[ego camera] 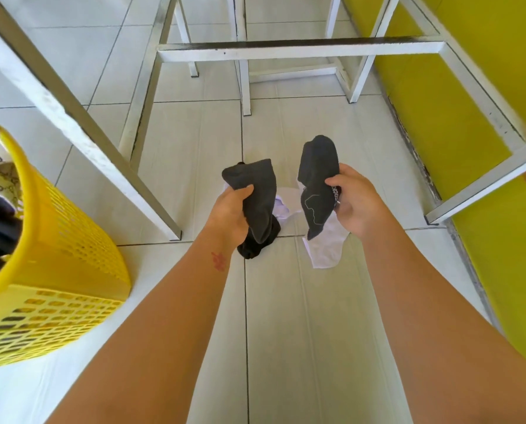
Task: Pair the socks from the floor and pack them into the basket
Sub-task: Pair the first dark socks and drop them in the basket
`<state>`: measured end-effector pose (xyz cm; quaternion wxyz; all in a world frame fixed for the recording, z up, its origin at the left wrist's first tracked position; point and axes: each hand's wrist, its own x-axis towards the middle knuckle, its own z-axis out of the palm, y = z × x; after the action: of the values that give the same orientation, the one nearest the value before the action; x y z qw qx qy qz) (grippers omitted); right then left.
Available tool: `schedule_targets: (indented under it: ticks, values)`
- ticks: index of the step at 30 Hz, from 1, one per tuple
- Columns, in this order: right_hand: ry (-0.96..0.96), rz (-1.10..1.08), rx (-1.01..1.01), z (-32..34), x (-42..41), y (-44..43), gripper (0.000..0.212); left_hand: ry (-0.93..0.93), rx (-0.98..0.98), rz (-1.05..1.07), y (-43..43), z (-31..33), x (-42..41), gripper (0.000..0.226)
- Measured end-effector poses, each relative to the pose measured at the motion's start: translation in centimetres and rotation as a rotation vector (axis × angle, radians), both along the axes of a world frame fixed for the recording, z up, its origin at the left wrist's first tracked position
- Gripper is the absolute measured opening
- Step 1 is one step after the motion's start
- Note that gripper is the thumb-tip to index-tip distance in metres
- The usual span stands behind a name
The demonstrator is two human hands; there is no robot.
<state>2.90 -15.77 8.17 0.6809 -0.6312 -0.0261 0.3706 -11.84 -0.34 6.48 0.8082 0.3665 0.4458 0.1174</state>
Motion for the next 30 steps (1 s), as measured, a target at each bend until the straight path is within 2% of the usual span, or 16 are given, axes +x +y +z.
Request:
schedule_targets:
  ticks: [3,7,13,16,21,24,27,30]
  values:
    - [0.044,0.130,0.135,0.2,-0.6,0.0,0.046,0.006,-0.018,0.013,-0.4,-0.1,-0.7,0.046]
    - [0.098,0.219,0.226,0.7,-1.6,0.7,0.042,-0.012,-0.044,-0.064,-1.2,0.5,-0.7,0.049]
    - [-0.141,0.201,-0.223,0.1,-2.3,1.3,0.034,-0.213,-0.034,-0.127,-2.2,1.5,-0.2,0.028]
    - [-0.164,0.157,-0.229,0.2,-2.3,1.0,0.037,-0.239,-0.009,-0.106,-2.2,1.5,-0.1,0.028]
    - [-0.223,0.204,-0.224,0.4,-2.6,1.3,0.039,-0.230,0.055,-0.087,-2.0,0.6,-0.4,0.039]
    - [-0.401,0.124,-0.275,0.7,-2.7,1.7,0.031,-0.214,0.109,-0.057,-1.5,0.5,-0.8,0.038]
    - [-0.720,-0.011,-0.444,1.0,-2.9,2.0,0.025,-0.182,0.165,-0.070,-1.4,0.7,-0.8,0.038]
    - [-0.967,0.015,-0.498,1.1,-3.9,2.5,0.021,-0.163,0.191,-0.069,-2.1,1.1,-0.5,0.034]
